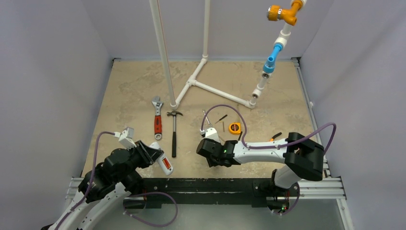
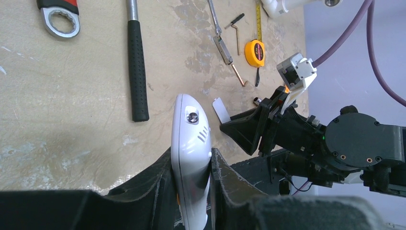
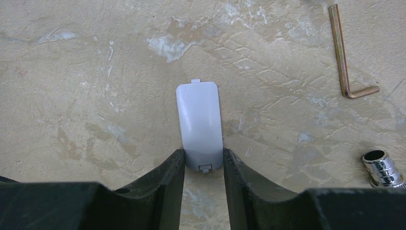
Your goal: Load the batteries into the remote control
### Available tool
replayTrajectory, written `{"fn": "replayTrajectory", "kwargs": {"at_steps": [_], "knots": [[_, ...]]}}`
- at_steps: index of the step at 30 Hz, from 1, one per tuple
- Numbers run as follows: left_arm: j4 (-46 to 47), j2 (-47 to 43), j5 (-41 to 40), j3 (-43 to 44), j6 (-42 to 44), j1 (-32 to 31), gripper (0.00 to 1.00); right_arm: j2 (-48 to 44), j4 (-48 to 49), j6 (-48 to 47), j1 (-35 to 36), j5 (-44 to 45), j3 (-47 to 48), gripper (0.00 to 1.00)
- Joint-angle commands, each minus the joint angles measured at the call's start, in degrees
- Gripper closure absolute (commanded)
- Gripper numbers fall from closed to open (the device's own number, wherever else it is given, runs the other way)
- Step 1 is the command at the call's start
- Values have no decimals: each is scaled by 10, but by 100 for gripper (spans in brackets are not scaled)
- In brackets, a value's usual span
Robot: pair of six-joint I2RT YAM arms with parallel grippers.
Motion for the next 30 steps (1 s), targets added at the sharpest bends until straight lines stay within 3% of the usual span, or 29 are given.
{"fn": "replayTrajectory", "kwargs": {"at_steps": [1, 10, 14, 20, 30], "knots": [[30, -6, 2, 4, -1, -1, 100, 21, 9, 9, 4, -20, -5, 68], [60, -1, 9, -14, -4, -1, 100, 5, -3, 1, 4, -2, -2, 78], [121, 22, 10, -36, -14, -1, 100, -19, -20, -26, 5, 11, 5, 80], [285, -15, -6, -129, -31, -1, 100, -56, -21, -67, 7, 13, 9, 81], [420, 54, -25, -166, -27, -1, 100, -125, -44, -120, 7, -1, 29, 83]]}}
